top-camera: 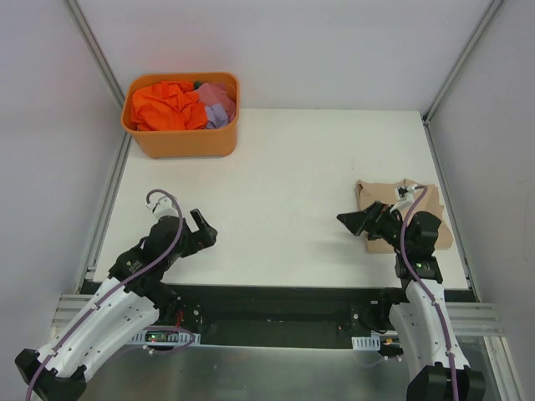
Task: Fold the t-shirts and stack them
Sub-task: Grab crumpled tshirt from bin with the left arm
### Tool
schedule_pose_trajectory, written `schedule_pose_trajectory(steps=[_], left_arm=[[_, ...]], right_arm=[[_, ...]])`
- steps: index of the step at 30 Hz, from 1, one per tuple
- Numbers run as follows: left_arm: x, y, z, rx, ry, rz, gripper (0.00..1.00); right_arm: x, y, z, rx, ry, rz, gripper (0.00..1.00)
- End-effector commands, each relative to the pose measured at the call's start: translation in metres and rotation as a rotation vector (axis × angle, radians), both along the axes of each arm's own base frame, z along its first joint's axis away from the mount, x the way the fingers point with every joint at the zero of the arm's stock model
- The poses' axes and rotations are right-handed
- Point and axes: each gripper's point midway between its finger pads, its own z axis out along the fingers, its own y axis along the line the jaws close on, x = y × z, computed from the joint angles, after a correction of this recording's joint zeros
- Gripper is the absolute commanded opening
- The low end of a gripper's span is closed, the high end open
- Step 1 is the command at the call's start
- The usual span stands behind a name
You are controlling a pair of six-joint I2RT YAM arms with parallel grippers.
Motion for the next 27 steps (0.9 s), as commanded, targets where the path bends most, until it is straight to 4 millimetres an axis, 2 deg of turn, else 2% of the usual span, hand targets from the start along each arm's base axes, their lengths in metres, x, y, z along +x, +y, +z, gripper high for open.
schedule_pose_trajectory(steps=[1, 5, 8, 11, 14, 16, 18, 21, 22, 23, 27], left_arm=[[-0.002, 0.0, 0.002, -0.041, 0.027, 0.038, 0.99], [0.007, -0.002, 0.017, -0.004, 0.016, 0.023, 0.99], [0.028, -0.002, 0.048, 0.037, -0.028, 0.051, 0.99], [0.059, -0.004, 0.075, 0.11, -0.047, 0.091, 0.99], [0.1, -0.004, 0.107, 0.158, -0.064, 0.128, 0.99], [0.135, -0.001, 0.126, 0.153, -0.083, 0.159, 0.99], [0.178, 0.003, 0.145, 0.152, -0.107, 0.176, 0.99], [0.236, 0.02, 0.169, 0.189, -0.132, 0.215, 0.99], [0.258, 0.03, 0.161, 0.206, -0.108, 0.231, 0.99], [0.278, 0.038, 0.17, 0.211, -0.128, 0.247, 0.99], [0.336, 0.075, 0.171, 0.306, -0.142, 0.315, 0.99]], right_arm=[[-0.002, 0.008, 0.024, 0.018, -0.085, 0.064, 0.96], [-0.007, 0.013, 0.025, 0.025, -0.088, 0.105, 0.96], [-0.016, 0.019, 0.028, 0.022, -0.104, 0.173, 0.96], [-0.018, 0.019, 0.026, 0.001, -0.103, 0.182, 0.96], [-0.016, 0.018, 0.023, -0.009, -0.101, 0.171, 0.96], [-0.016, 0.018, 0.021, -0.017, -0.102, 0.172, 0.96], [-0.015, 0.018, 0.019, -0.028, -0.103, 0.177, 0.96], [-0.014, 0.019, 0.015, -0.033, -0.092, 0.19, 0.96], [-0.014, 0.02, 0.013, -0.037, -0.086, 0.193, 0.96], [-0.013, 0.019, 0.011, -0.04, -0.079, 0.191, 0.96], [-0.01, 0.019, 0.004, -0.057, -0.059, 0.188, 0.96]])
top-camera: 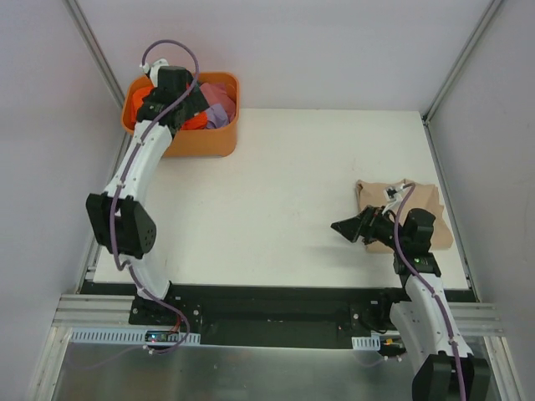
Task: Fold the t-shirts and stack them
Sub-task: Grab crumpled tshirt from bin with the left arm
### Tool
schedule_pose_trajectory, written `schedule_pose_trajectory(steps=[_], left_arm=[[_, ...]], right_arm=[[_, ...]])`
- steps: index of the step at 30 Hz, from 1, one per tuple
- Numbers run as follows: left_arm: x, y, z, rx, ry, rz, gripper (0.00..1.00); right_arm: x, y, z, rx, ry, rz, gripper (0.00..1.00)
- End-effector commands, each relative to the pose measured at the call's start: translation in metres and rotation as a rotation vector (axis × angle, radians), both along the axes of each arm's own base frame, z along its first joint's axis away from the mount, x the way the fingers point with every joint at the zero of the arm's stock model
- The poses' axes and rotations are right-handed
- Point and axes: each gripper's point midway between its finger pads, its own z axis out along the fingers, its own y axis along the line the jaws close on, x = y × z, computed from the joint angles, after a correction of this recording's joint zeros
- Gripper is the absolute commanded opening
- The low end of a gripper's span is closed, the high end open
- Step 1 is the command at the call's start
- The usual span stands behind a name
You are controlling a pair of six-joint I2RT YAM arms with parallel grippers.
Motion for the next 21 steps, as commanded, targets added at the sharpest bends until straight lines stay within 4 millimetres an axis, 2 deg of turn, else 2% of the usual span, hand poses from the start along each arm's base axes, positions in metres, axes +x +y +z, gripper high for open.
schedule_pose_trajectory(steps=[1, 7, 11, 12, 17, 19, 21], left_arm=[[0.057, 0.045, 0.012, 0.161, -0.023, 0.051, 0.99], [0.116, 0.088, 0.003, 0.27, -0.045, 0.146, 0.99], [0.145, 0.114, -0.038, 0.223, -0.015, 0.176, 0.99], [0.148, 0.126, -0.047, 0.192, -0.008, 0.191, 0.99], [0.162, 0.147, -0.104, 0.119, 0.042, 0.232, 0.95], [0.17, 0.15, -0.12, 0.127, 0.049, 0.228, 0.83], [0.179, 0.146, -0.119, 0.11, 0.029, 0.201, 0.53]], right_arm=[[0.007, 0.001, 0.014, -0.039, -0.074, 0.027, 0.96], [0.011, -0.003, 0.003, -0.077, -0.033, 0.002, 0.96], [0.014, -0.003, -0.002, -0.092, -0.015, 0.001, 0.96], [0.014, -0.003, -0.006, -0.096, -0.002, 0.001, 0.96], [0.014, -0.003, -0.009, -0.103, 0.015, 0.003, 0.96], [0.016, -0.004, -0.011, -0.111, 0.018, -0.008, 0.96], [0.017, -0.007, -0.015, -0.122, 0.031, -0.024, 0.96]])
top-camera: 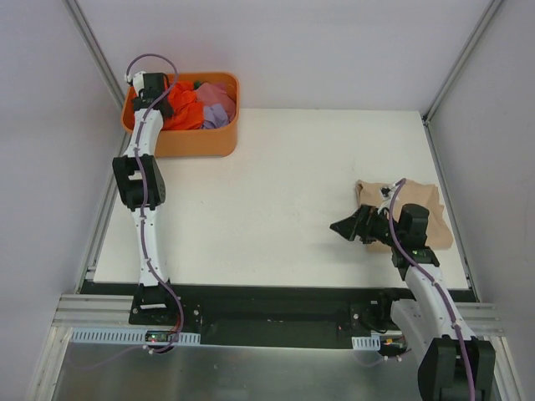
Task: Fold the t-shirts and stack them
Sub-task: Grab crumpled tshirt from bin with the left arm, then move the tshirt to the center of the board
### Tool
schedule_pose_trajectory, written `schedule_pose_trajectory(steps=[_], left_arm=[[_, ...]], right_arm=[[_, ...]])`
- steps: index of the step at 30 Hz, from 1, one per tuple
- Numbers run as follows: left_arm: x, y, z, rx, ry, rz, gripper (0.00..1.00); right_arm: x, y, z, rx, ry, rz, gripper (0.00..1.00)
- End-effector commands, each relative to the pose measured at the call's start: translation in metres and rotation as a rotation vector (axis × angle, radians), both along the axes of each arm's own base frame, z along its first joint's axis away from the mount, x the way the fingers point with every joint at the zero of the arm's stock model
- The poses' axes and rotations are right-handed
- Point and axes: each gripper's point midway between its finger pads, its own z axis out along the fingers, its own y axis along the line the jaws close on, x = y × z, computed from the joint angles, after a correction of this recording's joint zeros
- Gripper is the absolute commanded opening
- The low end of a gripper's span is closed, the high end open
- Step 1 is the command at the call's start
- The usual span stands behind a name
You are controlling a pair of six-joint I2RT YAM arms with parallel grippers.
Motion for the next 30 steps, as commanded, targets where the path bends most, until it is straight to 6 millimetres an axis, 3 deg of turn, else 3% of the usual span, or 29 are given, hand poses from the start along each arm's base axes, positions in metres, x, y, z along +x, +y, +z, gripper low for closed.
schedule_pose_trajectory(steps=[1, 3, 5, 10, 12, 18, 19, 24, 26, 27, 30], left_arm=[[0.028, -0.015, 0.026, -0.042, -0.118, -0.064, 0.34], [0.03, -0.017, 0.055, -0.057, -0.183, -0.062, 0.11], [0.024, -0.018, 0.102, -0.053, -0.265, -0.066, 0.0], [-0.007, -0.032, 0.212, -0.035, -0.436, -0.131, 0.0], [-0.024, -0.044, 0.245, -0.035, -0.482, -0.173, 0.0], [-0.091, -0.099, 0.351, -0.091, -0.665, -0.367, 0.0], [-0.105, -0.102, 0.368, -0.072, -0.69, -0.384, 0.0], [-0.177, -0.174, 0.425, -0.013, -0.786, -0.588, 0.0], [-0.209, -0.211, 0.435, -0.002, -0.807, -0.707, 0.0], [-0.23, -0.221, 0.443, 0.023, -0.824, -0.756, 0.0], [-0.271, -0.253, 0.439, 0.039, -0.827, -0.908, 0.0]], right_arm=[[0.01, -0.003, 0.012, -0.041, -0.058, -0.006, 0.96], [0.011, -0.003, 0.011, -0.041, -0.056, -0.006, 0.96], [0.011, -0.004, 0.013, -0.043, -0.062, -0.008, 0.96], [0.01, 0.0, 0.012, -0.046, -0.064, -0.001, 0.96], [0.008, 0.001, 0.012, -0.042, -0.065, 0.006, 0.96], [0.006, 0.001, 0.018, -0.038, -0.094, 0.003, 0.96], [0.005, 0.001, 0.018, -0.039, -0.101, 0.004, 0.96], [0.005, 0.001, 0.022, -0.038, -0.119, -0.002, 0.96], [0.004, 0.001, 0.023, -0.039, -0.127, -0.003, 0.96], [0.004, 0.001, 0.024, -0.037, -0.127, -0.004, 0.96], [0.004, -0.002, 0.026, -0.045, -0.13, -0.028, 0.96]])
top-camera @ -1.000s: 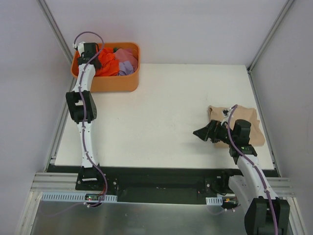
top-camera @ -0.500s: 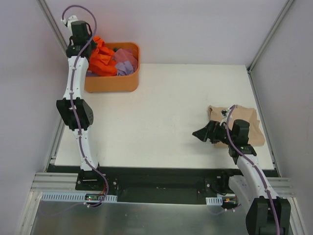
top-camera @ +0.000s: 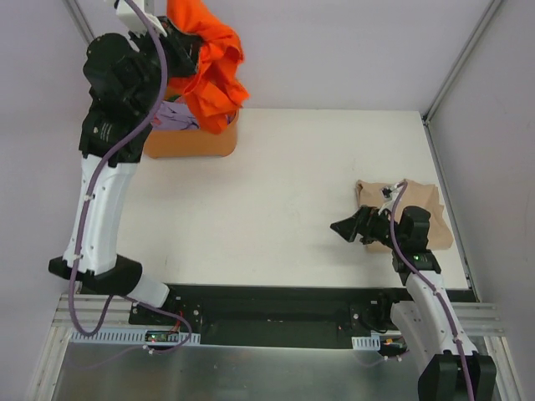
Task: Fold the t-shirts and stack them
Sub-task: Move the tshirt to the center of the board, then flatten out the tshirt
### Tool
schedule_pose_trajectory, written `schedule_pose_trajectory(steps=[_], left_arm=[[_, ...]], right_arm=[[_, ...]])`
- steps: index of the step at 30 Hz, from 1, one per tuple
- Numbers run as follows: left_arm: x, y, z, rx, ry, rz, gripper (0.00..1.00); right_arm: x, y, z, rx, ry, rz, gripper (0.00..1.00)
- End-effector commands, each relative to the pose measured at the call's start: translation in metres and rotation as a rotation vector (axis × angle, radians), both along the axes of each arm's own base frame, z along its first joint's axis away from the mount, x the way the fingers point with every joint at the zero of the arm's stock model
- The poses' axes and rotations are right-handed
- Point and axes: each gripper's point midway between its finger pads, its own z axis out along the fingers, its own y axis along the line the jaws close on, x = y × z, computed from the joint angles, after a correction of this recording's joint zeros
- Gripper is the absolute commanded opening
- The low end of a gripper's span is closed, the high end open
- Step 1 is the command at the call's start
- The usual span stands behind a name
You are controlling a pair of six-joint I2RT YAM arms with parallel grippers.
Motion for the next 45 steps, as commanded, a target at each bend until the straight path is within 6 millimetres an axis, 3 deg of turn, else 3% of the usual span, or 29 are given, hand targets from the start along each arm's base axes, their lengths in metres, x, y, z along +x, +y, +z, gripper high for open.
schedule_pose_trajectory(steps=[1, 3, 5, 7, 9, 12, 14, 16, 18, 19, 25, 29, 32, 35, 41, 45], left_arm=[[-0.048, -0.041, -0.016, 0.148, -0.033, -0.184, 0.01], [-0.058, -0.057, -0.044, 0.143, 0.029, -0.254, 0.01], [-0.054, -0.069, -0.082, 0.111, 0.125, -0.289, 0.09], [-0.047, -0.084, -0.121, 0.122, 0.216, -0.338, 0.45], [-0.039, -0.085, -0.164, 0.142, 0.344, -0.32, 0.99], [-0.04, -0.065, -0.21, 0.137, 0.46, -0.206, 0.99], [-0.049, -0.044, -0.231, 0.114, 0.501, -0.105, 0.99], [-0.067, -0.031, -0.25, 0.074, 0.539, -0.064, 0.99], [-0.088, -0.023, -0.289, 0.057, 0.611, -0.053, 0.99], [-0.098, -0.02, -0.298, 0.04, 0.624, -0.053, 0.99], [-0.16, -0.018, -0.395, -0.06, 0.837, -0.114, 0.99], [-0.202, -0.029, -0.451, -0.121, 1.011, -0.207, 0.99], [-0.222, -0.024, -0.488, -0.121, 1.1, -0.2, 0.99], [-0.24, -0.026, -0.506, -0.156, 1.173, -0.224, 0.99], [-0.261, -0.032, -0.519, -0.241, 1.246, -0.254, 0.99], [-0.277, -0.037, -0.525, -0.281, 1.285, -0.31, 0.99]], right_arm=[[0.004, -0.001, 0.019, -0.01, -0.071, -0.01, 0.96], [0.003, -0.001, 0.022, -0.006, -0.079, -0.01, 0.96], [0.004, -0.002, 0.022, -0.01, -0.083, -0.019, 0.96], [0.007, -0.006, 0.018, -0.026, -0.08, -0.048, 0.96], [0.011, -0.009, 0.016, -0.038, -0.072, -0.073, 0.96], [0.008, -0.011, 0.012, -0.051, -0.034, -0.078, 0.96], [0.009, -0.013, 0.01, -0.059, -0.028, -0.092, 0.96], [0.01, -0.017, 0.007, -0.073, -0.02, -0.115, 0.96], [0.011, -0.021, 0.004, -0.09, -0.008, -0.14, 0.96], [0.011, -0.022, 0.002, -0.098, -0.001, -0.15, 0.96], [0.01, -0.024, -0.007, -0.152, 0.046, -0.161, 0.96], [0.002, -0.009, -0.013, -0.262, 0.056, -0.094, 0.97], [0.003, 0.012, -0.01, -0.327, 0.027, -0.036, 0.97], [0.009, 0.042, -0.004, -0.398, 0.002, 0.059, 0.97], [0.045, 0.125, 0.017, -0.473, -0.082, 0.218, 0.97], [0.076, 0.187, 0.019, -0.525, -0.131, 0.334, 0.98]])
